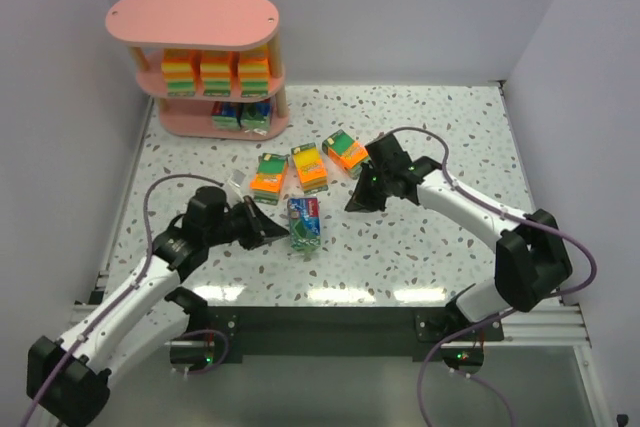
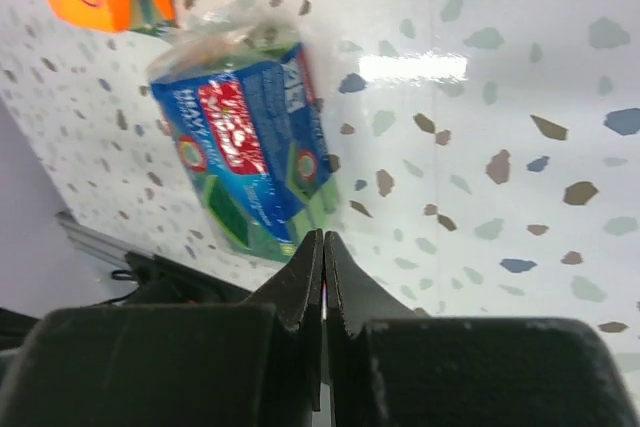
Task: Place and organize the cleaning sponges onto the shelf
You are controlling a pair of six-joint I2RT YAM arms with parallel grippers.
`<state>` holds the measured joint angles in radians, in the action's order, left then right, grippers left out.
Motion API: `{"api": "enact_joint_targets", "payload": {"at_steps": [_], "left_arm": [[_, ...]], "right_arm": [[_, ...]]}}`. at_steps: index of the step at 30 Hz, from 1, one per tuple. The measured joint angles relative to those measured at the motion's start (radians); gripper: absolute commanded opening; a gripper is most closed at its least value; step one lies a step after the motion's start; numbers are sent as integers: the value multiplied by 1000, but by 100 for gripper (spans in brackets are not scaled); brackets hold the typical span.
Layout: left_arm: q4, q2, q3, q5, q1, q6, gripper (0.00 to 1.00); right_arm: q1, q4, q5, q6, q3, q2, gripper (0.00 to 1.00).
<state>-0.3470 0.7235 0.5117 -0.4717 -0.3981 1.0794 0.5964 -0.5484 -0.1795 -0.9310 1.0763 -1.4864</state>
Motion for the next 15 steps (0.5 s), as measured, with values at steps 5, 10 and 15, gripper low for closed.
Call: {"api": "enact_joint_targets", "payload": {"at_steps": [5,10,15], "left_arm": [[42,122,2,178,-253,92,0],[29,124,9,352,-344,178,0],[-23,109,36,488,-420,257,0]], "right_arm": [[6,-21,-6,114,-29,-70,0],[50,2,-42,177,-84,-169,0],[130,102,-88,187,-85,-248,0]]}}
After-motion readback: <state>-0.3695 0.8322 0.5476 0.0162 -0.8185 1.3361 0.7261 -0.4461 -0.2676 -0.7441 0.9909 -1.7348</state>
